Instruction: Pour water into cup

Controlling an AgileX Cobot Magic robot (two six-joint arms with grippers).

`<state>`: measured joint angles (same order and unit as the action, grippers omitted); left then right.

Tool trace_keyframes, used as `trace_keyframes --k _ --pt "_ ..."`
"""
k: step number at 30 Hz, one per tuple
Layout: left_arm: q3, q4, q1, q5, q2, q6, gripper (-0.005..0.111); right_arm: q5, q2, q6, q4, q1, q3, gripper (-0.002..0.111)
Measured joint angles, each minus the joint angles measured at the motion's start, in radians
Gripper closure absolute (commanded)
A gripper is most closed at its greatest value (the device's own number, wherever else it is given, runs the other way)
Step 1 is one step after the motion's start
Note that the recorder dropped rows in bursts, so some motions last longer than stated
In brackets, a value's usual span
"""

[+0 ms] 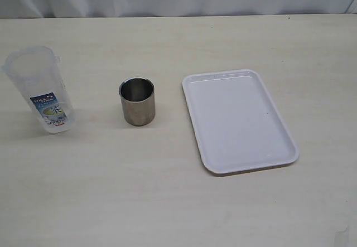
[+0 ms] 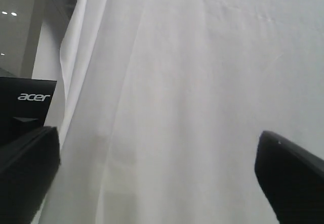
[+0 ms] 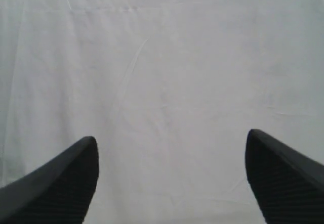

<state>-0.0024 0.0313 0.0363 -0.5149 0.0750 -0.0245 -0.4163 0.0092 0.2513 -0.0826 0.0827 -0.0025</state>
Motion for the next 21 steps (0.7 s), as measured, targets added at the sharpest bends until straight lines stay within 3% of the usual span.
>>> trace_keyframes --k 4,8,14,21 --pt "0.000 -0.016 0.000 -0.073 0.230 -0.072 0.008 -0.054 0.068 0.000 0.002 0.000 0.000 0.033" --pt "0.000 -0.222 0.000 -0.143 0.466 -0.178 0.008 -0.067 0.120 0.002 0.002 0.000 0.000 0.033" --pt "0.000 -0.259 0.000 -0.233 0.762 -0.159 0.008 -0.071 0.125 0.002 0.002 0.000 0.000 0.033" --pt "0.000 -0.322 0.000 -0.346 0.966 -0.153 0.008 -0.071 0.125 0.002 0.002 0.000 0.000 0.033"
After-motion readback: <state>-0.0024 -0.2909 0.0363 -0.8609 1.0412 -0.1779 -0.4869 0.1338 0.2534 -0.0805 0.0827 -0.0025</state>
